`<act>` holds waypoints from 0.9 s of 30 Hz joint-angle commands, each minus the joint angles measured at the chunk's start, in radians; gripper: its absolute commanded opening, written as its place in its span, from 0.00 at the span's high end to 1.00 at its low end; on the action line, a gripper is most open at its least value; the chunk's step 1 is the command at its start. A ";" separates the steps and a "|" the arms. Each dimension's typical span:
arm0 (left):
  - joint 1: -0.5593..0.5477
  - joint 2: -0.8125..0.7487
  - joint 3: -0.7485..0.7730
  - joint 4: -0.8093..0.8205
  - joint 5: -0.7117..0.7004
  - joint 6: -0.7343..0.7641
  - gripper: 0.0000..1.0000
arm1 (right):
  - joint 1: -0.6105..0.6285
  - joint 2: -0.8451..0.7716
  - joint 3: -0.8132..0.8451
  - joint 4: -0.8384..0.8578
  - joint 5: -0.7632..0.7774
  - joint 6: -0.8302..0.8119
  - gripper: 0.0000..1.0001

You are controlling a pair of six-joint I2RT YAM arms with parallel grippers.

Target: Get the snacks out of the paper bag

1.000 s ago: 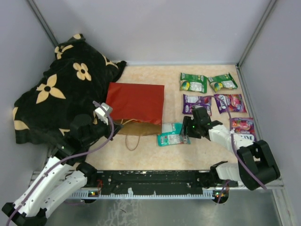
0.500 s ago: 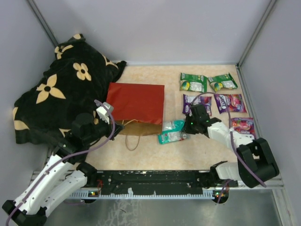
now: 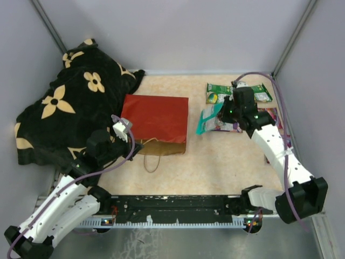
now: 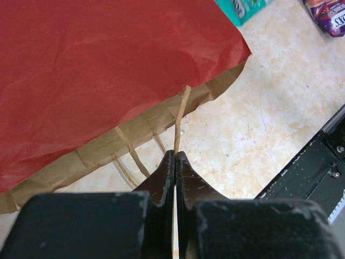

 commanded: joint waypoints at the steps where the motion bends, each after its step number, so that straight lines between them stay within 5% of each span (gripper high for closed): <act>1: -0.007 -0.011 -0.008 0.024 -0.001 -0.003 1.00 | -0.024 0.083 0.207 0.039 0.022 -0.046 1.00; 18: -0.007 -0.024 -0.017 0.024 0.012 -0.005 1.00 | -0.058 0.799 0.918 0.181 -0.112 -0.054 1.00; 27: -0.007 -0.013 -0.017 0.027 0.018 -0.004 1.00 | -0.056 1.084 1.096 0.241 -0.188 -0.028 1.00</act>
